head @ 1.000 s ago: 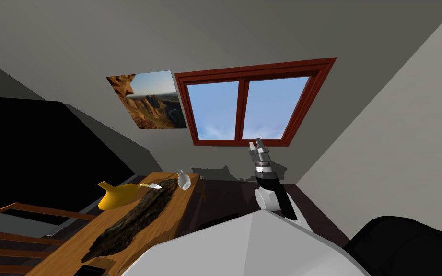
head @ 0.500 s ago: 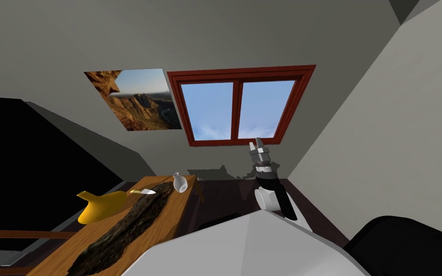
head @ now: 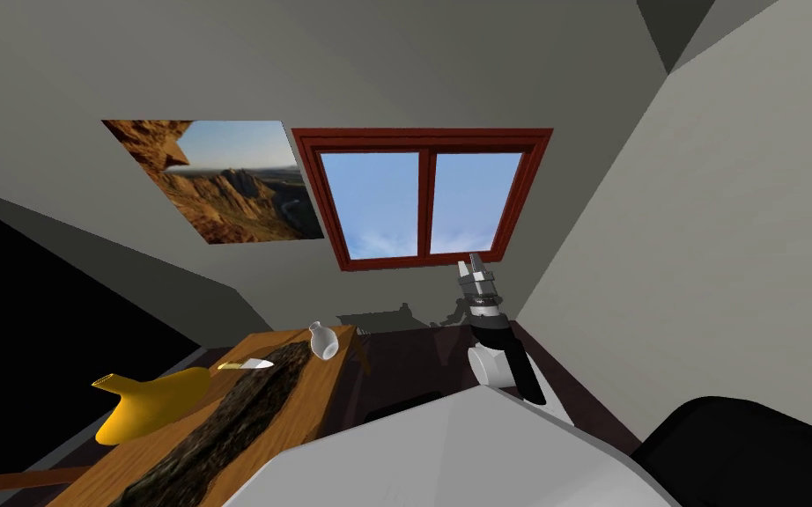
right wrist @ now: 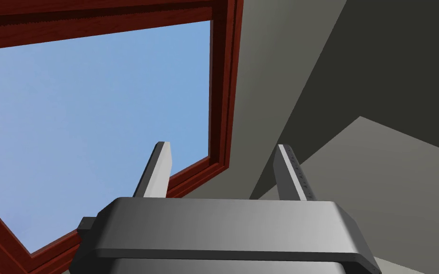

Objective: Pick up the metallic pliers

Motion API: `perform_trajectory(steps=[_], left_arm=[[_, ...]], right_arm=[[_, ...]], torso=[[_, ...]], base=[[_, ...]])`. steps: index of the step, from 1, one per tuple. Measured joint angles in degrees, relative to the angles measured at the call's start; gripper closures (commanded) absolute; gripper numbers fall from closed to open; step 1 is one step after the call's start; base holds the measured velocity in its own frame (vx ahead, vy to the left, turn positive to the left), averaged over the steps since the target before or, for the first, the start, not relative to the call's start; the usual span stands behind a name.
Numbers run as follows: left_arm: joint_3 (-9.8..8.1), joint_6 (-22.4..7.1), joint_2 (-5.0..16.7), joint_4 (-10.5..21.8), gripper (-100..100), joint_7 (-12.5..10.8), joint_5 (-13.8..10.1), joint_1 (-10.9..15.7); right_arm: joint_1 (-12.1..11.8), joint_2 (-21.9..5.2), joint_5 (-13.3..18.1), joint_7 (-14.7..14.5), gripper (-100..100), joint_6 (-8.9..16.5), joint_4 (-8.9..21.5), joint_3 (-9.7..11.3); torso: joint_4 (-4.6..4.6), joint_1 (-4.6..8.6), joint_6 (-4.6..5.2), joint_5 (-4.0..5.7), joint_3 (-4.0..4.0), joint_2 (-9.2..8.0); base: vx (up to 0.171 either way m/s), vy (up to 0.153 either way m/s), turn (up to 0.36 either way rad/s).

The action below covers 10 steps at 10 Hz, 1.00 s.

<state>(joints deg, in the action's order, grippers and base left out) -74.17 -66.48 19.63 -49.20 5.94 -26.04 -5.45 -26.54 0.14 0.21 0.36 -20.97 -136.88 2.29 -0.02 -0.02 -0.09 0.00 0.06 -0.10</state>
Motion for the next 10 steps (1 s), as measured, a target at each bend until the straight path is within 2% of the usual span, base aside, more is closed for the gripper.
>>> perform_trajectory(steps=[1, 2, 6, 7, 8, 9, 10], left_arm=[[-1.75, 0.0, -0.2, 0.3, -100, 0.5, 0.6, 0.0], [-1.95, 0.1, -0.2, 0.4, 100, 0.6, 0.7, 0.0], [-1.93, 0.0, -0.3, 0.4, 100, 0.5, 0.7, 0.0], [-1.94, 0.0, -0.3, 0.4, 0, 0.5, 0.7, 0.0], [-1.94, 0.0, -0.3, 0.4, 100, 0.5, 0.7, 0.0], [-0.44, 0.1, 0.5, 0.8, 100, 0.0, 0.0, 0.5], [1.38, 0.9, 2.2, 2.6, 100, -0.7, -1.4, 1.2]], right_arm=[[0.0, 0.0, 0.0, 0.0, 0, 0.0, 0.0, 0.0], [0.0, 0.0, 0.0, 0.0, 0, 0.0, 0.0, 0.0], [0.0, 0.0, 0.0, 0.0, 0, 0.0, 0.0, 0.0], [0.0, 0.0, 0.0, 0.0, 0, 0.0, 0.0, 0.0], [0.0, 0.0, 0.0, 0.0, 0, 0.0, 0.0, 0.0], [0.0, 0.0, 0.0, 0.0, 0, 0.0, 0.0, 0.0], [0.0, 0.0, 0.0, 0.0, 0, 0.0, 0.0, 0.0]], torso=[[0.00, -0.02, -0.05, 0.00, 0.00, 0.00], [0.01, 0.00, -0.03, 0.00, -0.02, 0.04], [0.02, -0.04, -0.02, 0.01, -0.06, 0.10], [0.02, -0.04, -0.02, 0.01, -0.06, 0.09], [0.02, -0.04, -0.02, 0.00, -0.06, 0.09], [0.03, -0.03, -0.06, 0.04, -0.08, 0.14], [0.04, 0.00, -0.08, 0.05, -0.11, 0.19]], base=[[-0.007, 0.006, 0.008], [0.000, 0.000, 0.000], [0.000, 0.000, 0.000], [0.000, 0.000, 0.000], [0.015, -0.007, 0.217], [0.033, -0.021, 0.344], [0.025, -0.023, 0.107]])
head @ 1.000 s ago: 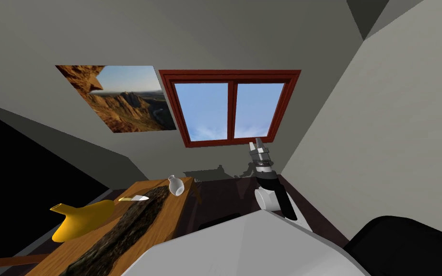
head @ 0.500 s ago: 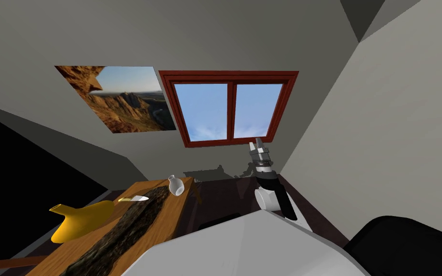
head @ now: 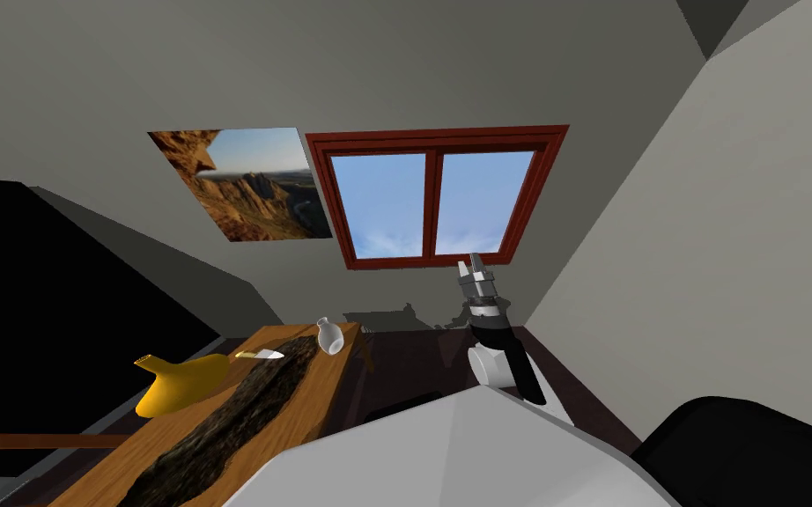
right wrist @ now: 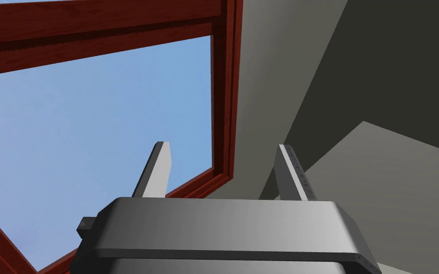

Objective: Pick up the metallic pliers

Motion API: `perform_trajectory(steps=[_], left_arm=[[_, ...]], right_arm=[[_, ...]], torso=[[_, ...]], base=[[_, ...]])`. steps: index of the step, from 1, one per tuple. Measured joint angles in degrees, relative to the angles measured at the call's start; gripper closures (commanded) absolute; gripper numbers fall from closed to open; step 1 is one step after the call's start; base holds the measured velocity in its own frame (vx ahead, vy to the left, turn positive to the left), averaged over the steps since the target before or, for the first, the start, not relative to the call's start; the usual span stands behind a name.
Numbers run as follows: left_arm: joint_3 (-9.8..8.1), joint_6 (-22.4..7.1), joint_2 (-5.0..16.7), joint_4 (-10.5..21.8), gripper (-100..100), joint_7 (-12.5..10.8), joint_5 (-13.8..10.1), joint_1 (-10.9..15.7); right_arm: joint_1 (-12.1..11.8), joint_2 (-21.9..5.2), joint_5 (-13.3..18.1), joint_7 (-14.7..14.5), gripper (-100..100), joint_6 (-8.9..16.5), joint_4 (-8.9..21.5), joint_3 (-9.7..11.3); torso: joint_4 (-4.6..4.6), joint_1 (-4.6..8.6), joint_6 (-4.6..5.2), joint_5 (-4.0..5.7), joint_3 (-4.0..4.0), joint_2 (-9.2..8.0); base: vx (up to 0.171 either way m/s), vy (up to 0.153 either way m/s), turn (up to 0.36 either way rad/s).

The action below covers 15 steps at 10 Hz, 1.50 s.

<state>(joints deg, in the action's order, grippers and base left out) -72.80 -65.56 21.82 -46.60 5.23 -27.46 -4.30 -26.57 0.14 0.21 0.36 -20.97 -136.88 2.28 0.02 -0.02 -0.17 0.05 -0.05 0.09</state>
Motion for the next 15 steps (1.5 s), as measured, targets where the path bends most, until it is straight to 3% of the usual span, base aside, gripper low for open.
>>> perform_trajectory(steps=[4, 9, 14, 15], left_arm=[[7.06, 0.1, 1.9, -0.4, 100, -2.2, -3.7, 0.4], [14.94, 1.3, 5.2, 2.4, 100, -3.9, -7.2, 1.7], [23.78, 1.8, 7.7, 3.0, 100, -6.6, -11.3, 2.3], [24.83, 2.0, 8.0, 3.4, 100, -6.6, -11.6, 2.4]], right_arm=[[0.0, 0.0, 0.0, 0.0, 0, 0.0, 0.0, 0.0], [0.0, 0.0, 0.0, 0.0, 0, 0.0, 0.0, 0.0], [0.0, 0.0, 0.0, 0.0, 0, 0.0, 0.0, 0.0], [0.0, 0.0, 0.0, 0.0, 0, 0.0, 0.0, 0.0]], torso=[[-0.02, 0.04, -0.01, 0.00, 0.03, -0.04], [0.00, -0.04, 0.02, -0.07, 0.02, -0.04], [0.01, -0.04, 0.05, -0.12, 0.01, -0.03], [0.01, -0.07, 0.08, -0.12, 0.01, -0.04]], base=[[0.016, -0.017, 0.139], [0.011, -0.012, 0.109], [0.012, -0.017, 0.118], [0.009, -0.008, 0.152]])
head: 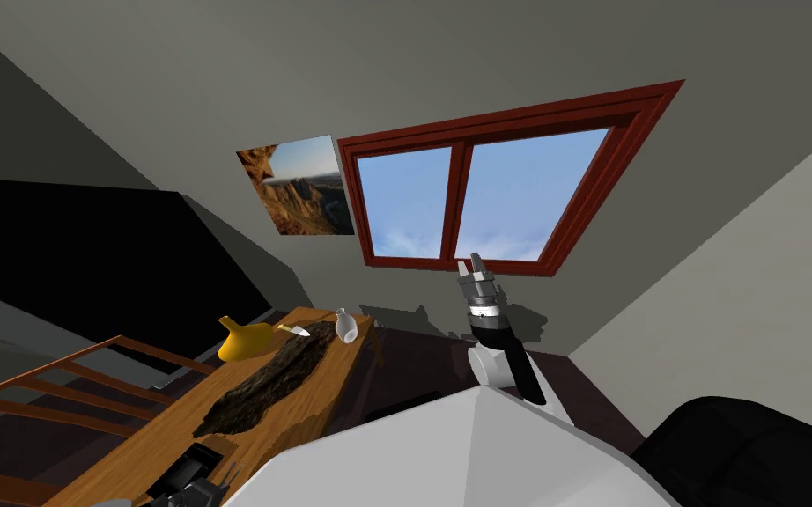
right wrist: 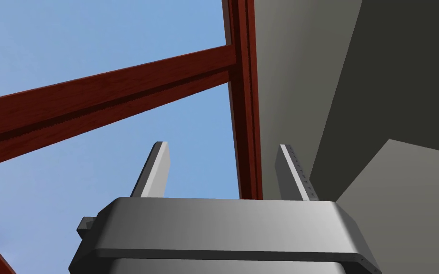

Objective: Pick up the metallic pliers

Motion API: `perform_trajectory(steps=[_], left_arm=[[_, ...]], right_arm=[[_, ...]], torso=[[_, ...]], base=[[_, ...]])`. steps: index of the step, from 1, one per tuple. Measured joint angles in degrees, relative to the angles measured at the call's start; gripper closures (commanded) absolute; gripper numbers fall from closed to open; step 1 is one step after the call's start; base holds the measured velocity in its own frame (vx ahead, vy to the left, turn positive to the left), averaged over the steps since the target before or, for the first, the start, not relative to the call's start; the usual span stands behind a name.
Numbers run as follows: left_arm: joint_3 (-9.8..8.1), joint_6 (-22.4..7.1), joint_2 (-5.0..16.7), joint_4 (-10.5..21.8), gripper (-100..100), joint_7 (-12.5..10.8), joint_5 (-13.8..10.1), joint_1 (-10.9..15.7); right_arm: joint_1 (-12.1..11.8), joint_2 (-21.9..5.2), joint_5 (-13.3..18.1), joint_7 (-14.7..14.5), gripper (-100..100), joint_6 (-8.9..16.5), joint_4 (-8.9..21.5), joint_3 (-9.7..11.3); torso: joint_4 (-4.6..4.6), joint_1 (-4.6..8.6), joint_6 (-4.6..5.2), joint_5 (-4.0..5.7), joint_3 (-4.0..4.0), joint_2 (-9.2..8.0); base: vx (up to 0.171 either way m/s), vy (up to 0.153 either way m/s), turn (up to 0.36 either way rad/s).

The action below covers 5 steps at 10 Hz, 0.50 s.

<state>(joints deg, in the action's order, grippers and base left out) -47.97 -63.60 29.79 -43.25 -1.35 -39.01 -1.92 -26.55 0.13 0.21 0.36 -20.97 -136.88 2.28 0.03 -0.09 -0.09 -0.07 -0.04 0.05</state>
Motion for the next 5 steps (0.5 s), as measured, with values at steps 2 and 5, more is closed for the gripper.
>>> perform_trajectory(steps=[2, 5], left_arm=[[3.26, 0.4, 1.1, 0.7, 100, -0.8, -1.6, 0.4], [6.88, 0.8, 2.5, 1.5, 0, -1.8, -3.4, 0.8]], right_arm=[[0.0, 0.0, 0.0, 0.0, 0, 0.0, 0.0, 0.0], [0.0, 0.0, 0.0, 0.0, 0, 0.0, 0.0, 0.0]], torso=[[0.01, 0.01, -0.05, 0.01, 0.00, -0.02], [0.00, 0.03, -0.02, 0.04, 0.01, -0.02]], base=[[0.012, -0.013, 0.162], [0.006, -0.009, 0.043]])
